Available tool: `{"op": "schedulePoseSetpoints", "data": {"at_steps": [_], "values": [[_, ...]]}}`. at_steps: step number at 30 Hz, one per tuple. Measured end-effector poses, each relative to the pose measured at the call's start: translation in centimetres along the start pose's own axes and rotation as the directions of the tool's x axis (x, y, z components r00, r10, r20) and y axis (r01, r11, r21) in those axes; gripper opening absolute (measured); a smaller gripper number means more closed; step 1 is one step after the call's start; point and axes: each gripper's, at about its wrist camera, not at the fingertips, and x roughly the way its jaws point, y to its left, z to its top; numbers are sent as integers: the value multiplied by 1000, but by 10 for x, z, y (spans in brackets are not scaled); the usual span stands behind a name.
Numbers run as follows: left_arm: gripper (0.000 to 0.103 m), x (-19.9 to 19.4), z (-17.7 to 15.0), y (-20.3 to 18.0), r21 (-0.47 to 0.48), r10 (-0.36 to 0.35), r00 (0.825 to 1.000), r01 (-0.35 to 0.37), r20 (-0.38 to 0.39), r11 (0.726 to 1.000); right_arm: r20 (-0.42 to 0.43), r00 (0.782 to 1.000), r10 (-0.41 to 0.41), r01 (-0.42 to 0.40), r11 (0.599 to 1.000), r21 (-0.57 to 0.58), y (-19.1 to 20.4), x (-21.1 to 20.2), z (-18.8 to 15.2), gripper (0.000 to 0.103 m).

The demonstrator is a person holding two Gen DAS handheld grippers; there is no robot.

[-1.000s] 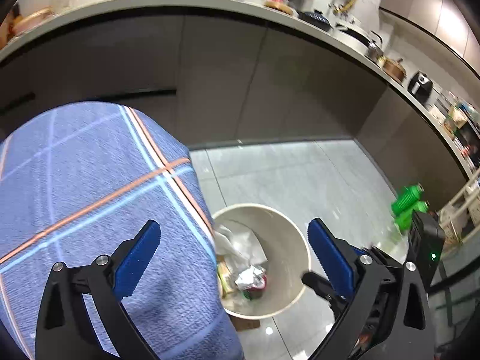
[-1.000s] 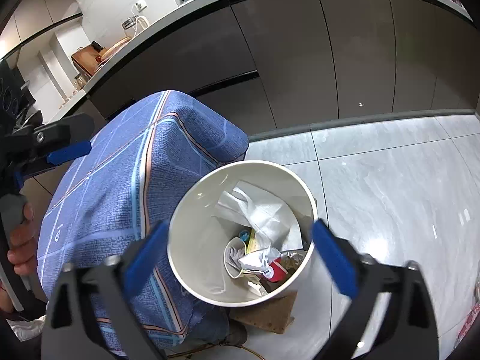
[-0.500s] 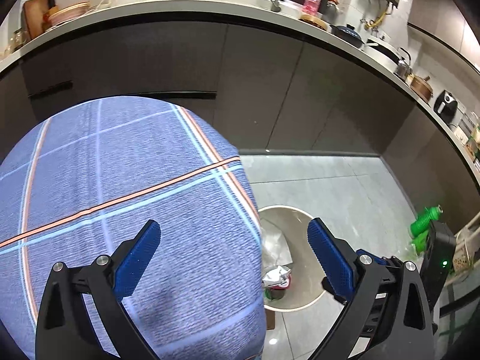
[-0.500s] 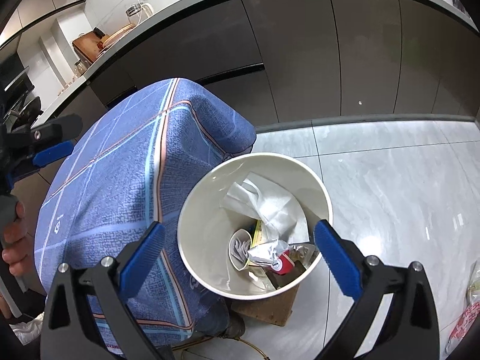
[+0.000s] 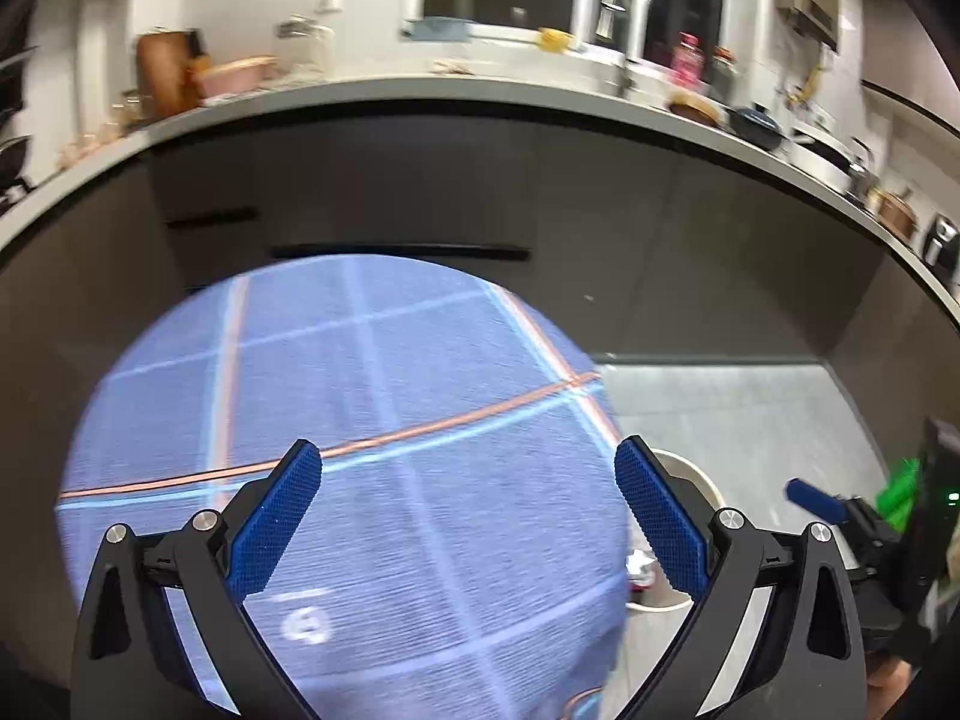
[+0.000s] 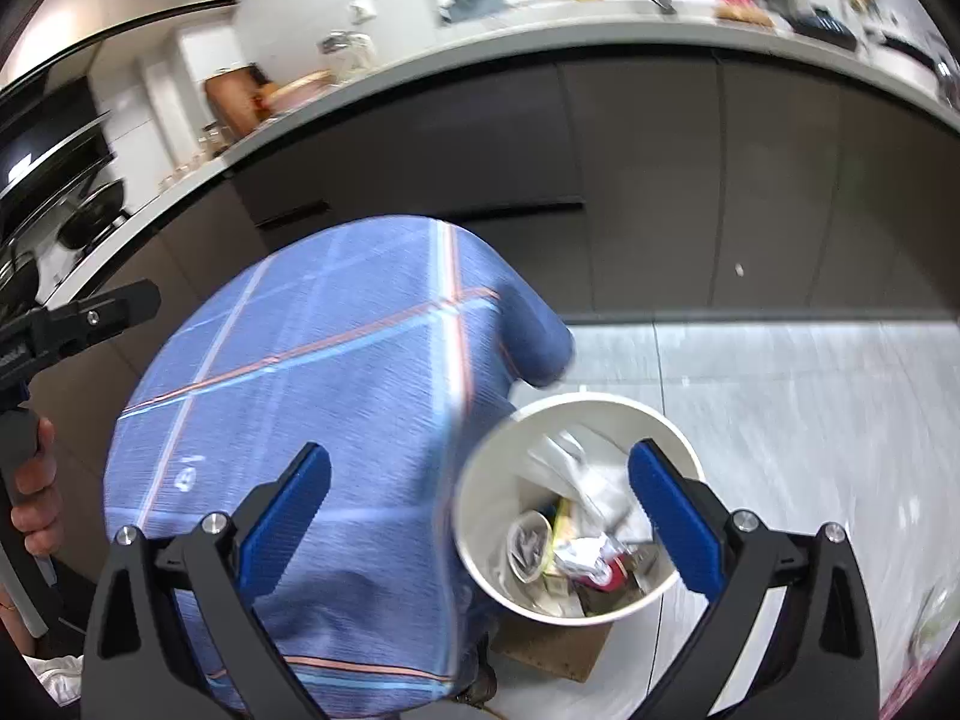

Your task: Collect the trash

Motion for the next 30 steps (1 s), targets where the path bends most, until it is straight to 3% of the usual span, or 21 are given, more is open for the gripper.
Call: {"op": "schedulePoseSetpoints", "data": {"at_steps": [3,8,13,20,30], "values": [[95,-22,1,22,-30,74,997,-73,19,997,32,999,11,-10,999,-52,27,-12,13,100],[95,-61,-6,57,-70,224,973,-220,48,973,61,997,46,-39,994,-106,73,-28,36,100],[95,-92,-20,92,-136,291,956,-283,42,949,83,994,66,-53,987,-150,114,-40,51,100],[95,-132,-38,122,-201,331,942,-316,50,927,106,991,85,-61,975,-213,163,-56,59,100],[95,-167,-52,138,-248,313,948,-288,65,925,142,988,56,-12,956,-292,213,-81,57,100]]}}
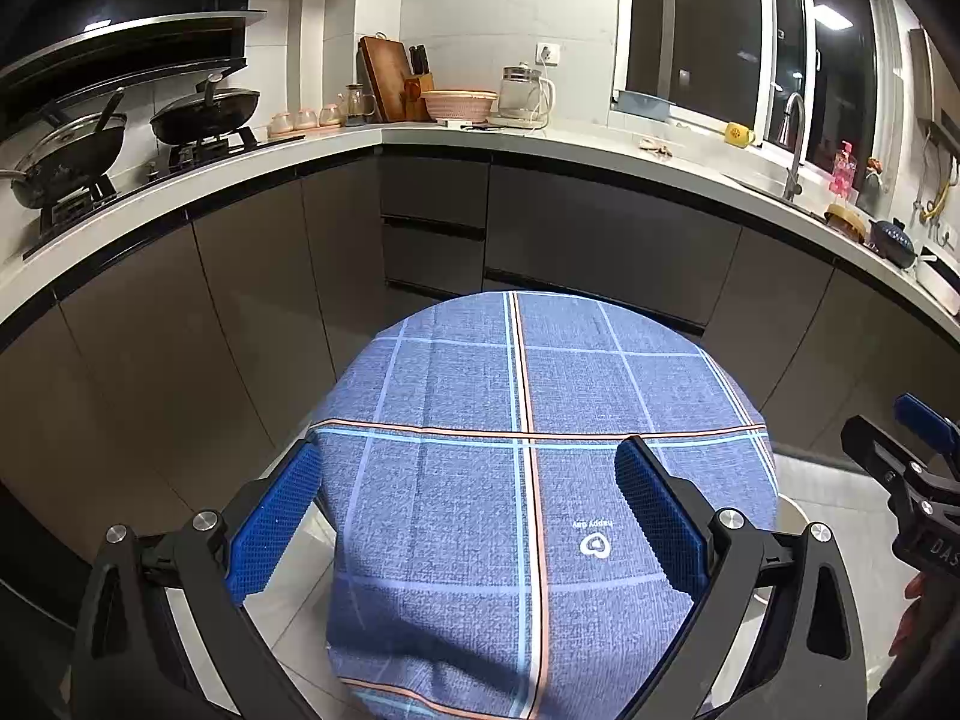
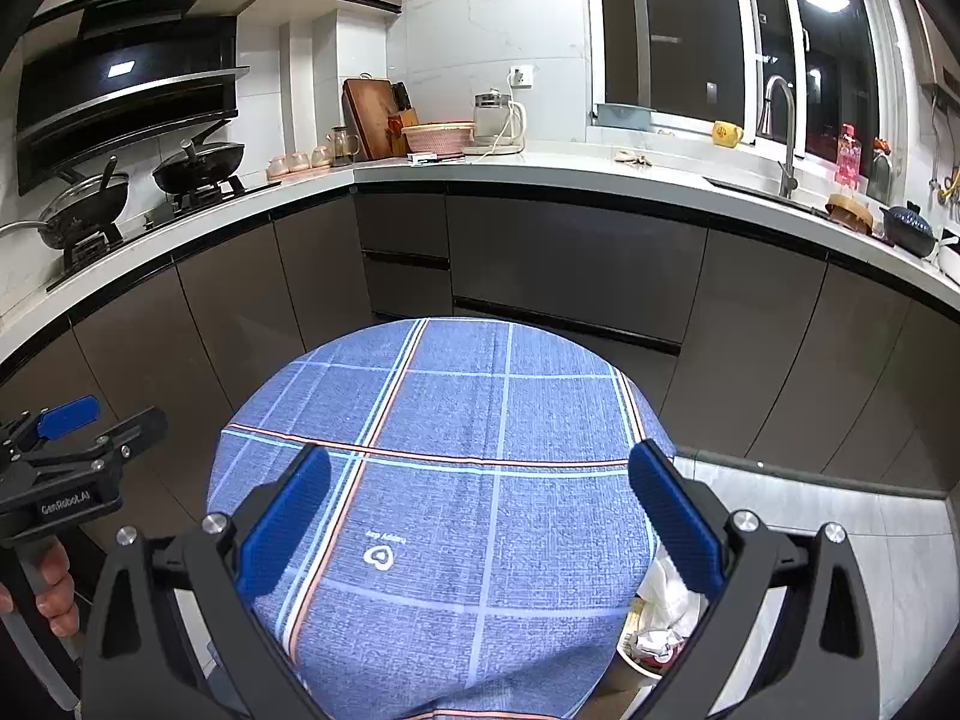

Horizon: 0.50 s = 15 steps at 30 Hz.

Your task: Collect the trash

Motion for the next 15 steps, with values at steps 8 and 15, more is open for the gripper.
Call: {"op": "schedulePoseSetpoints", "data": {"at_steps": [8,15], "values": [[95,-11,-1,15,-18,2,1000,-2,15,1000,6,1000,-15,15,1000,-11,13,-8,0,100],[95,-18,-1,14,-15,-5,1000,6,28,1000,26,999,-22,22,1000,-13,13,-16,2,100]]}}
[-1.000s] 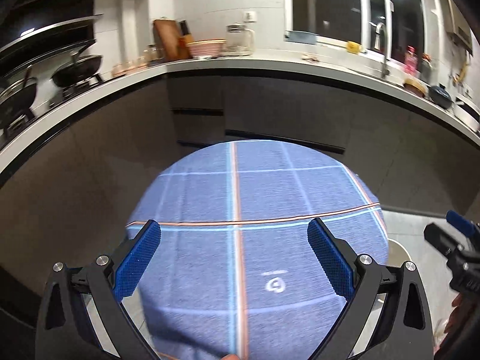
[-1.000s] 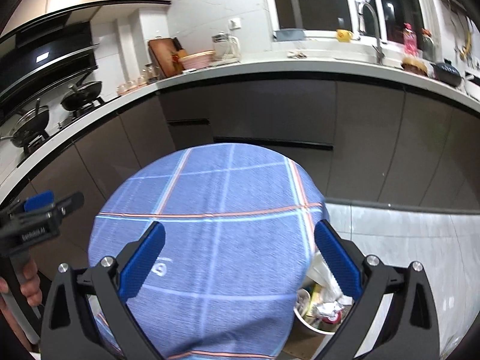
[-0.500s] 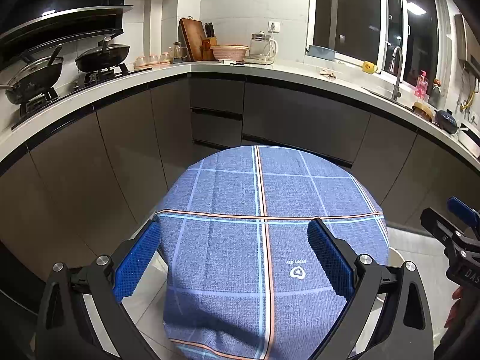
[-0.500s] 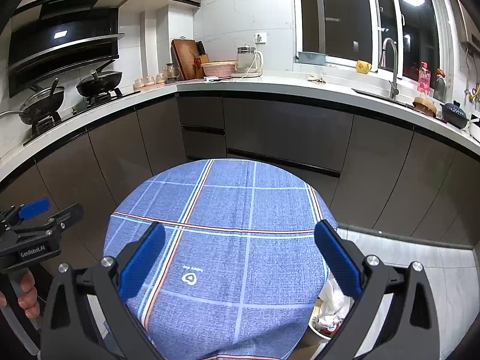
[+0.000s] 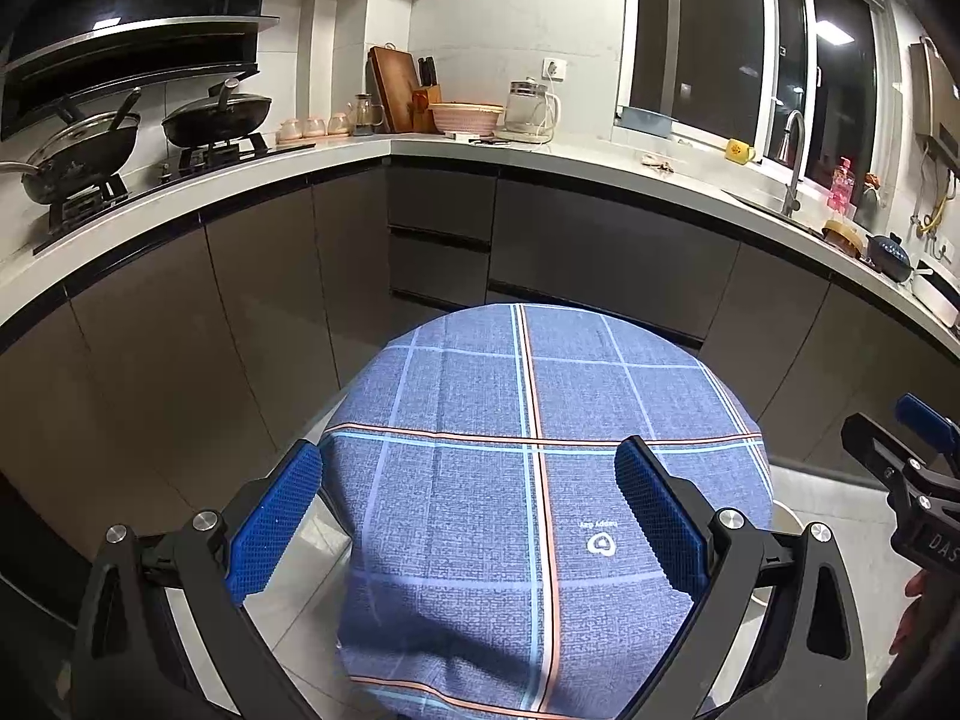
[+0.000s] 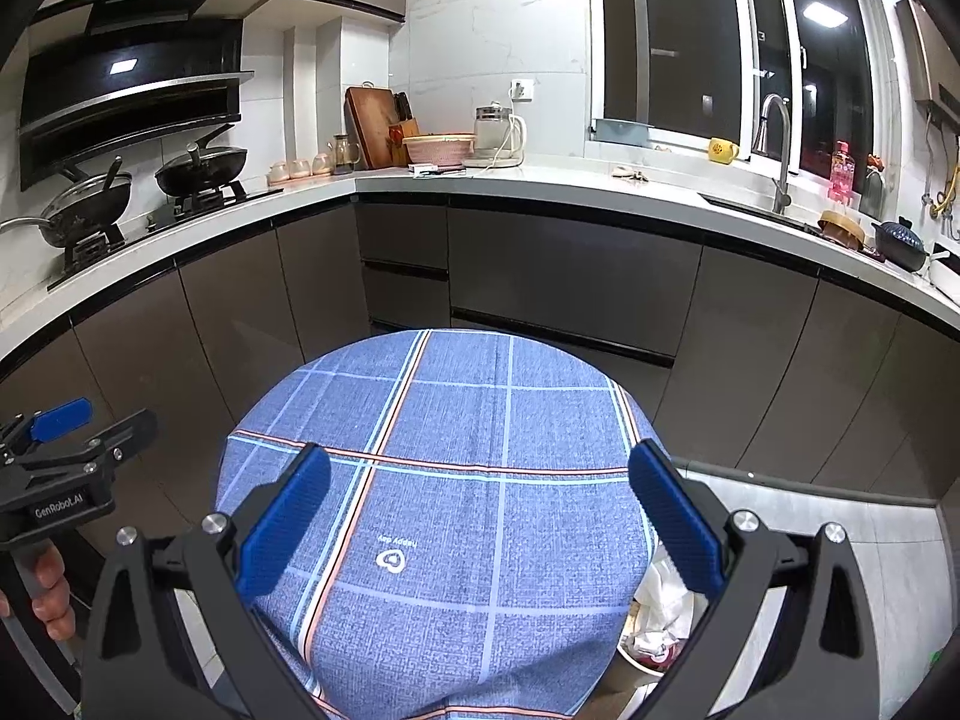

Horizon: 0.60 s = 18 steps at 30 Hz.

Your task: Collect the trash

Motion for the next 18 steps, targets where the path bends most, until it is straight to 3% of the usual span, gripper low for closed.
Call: {"op": "schedulePoseSetpoints", "data": {"at_steps": [18], "values": [[95,-6,0,-9,31,-6,1000,5,18,999,14,1000,-7,6,1000,19,-8,-9,-3,100]]}}
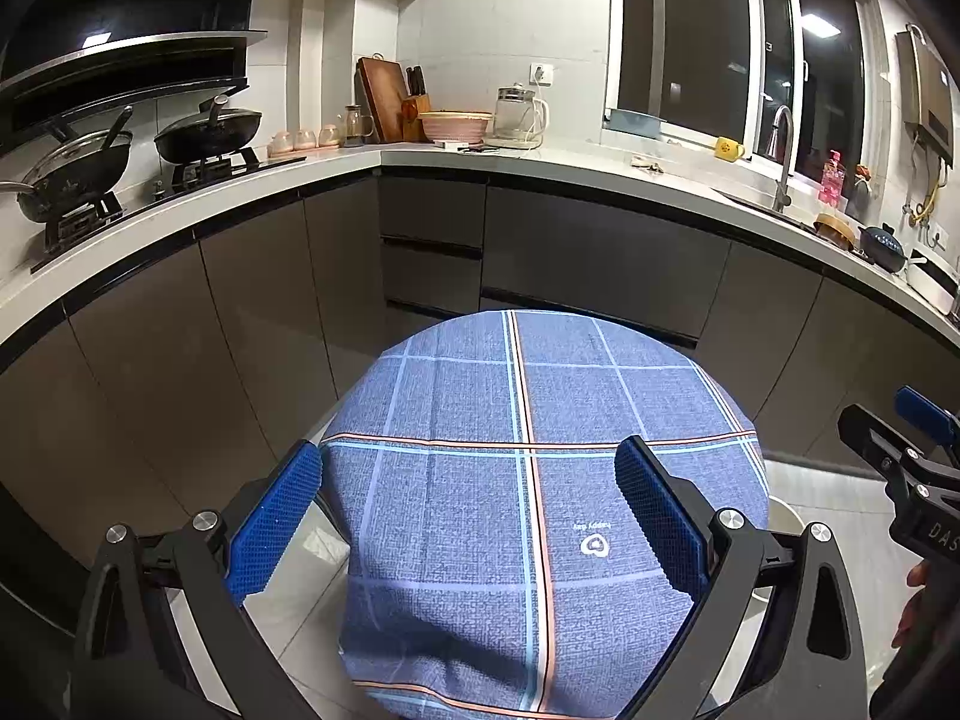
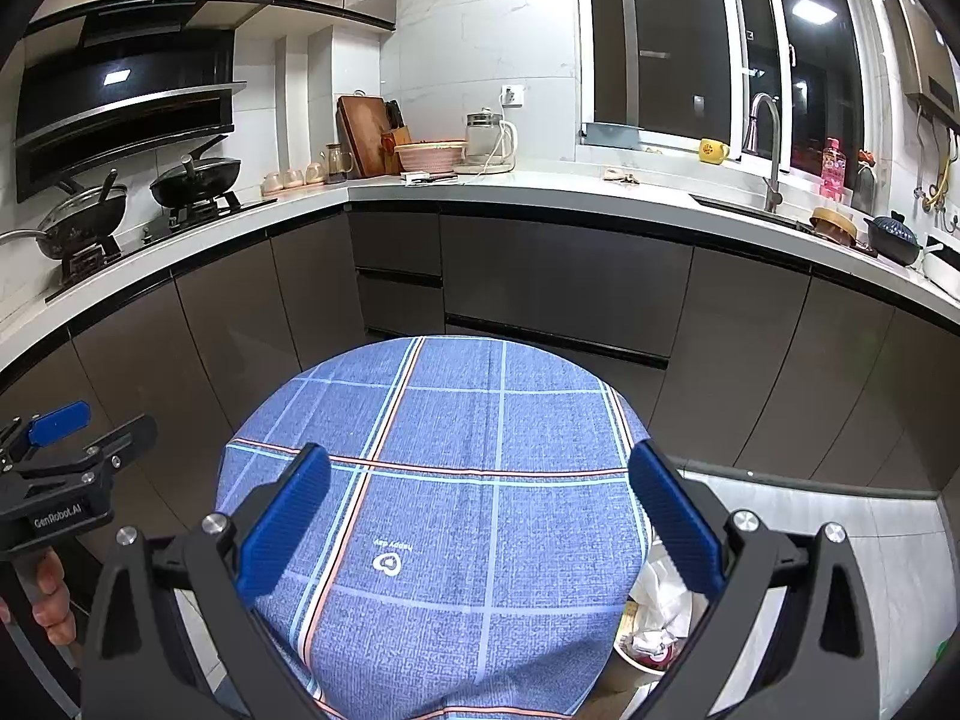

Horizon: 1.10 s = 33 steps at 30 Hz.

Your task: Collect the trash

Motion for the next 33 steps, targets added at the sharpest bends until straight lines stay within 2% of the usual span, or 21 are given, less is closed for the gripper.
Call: {"op": "schedulePoseSetpoints", "data": {"at_steps": [33], "values": [[95,-1,0,0,4,-2,1000,2,0,1000,-1,1000,-3,3,1000,7,1,-2,0,100]]}}
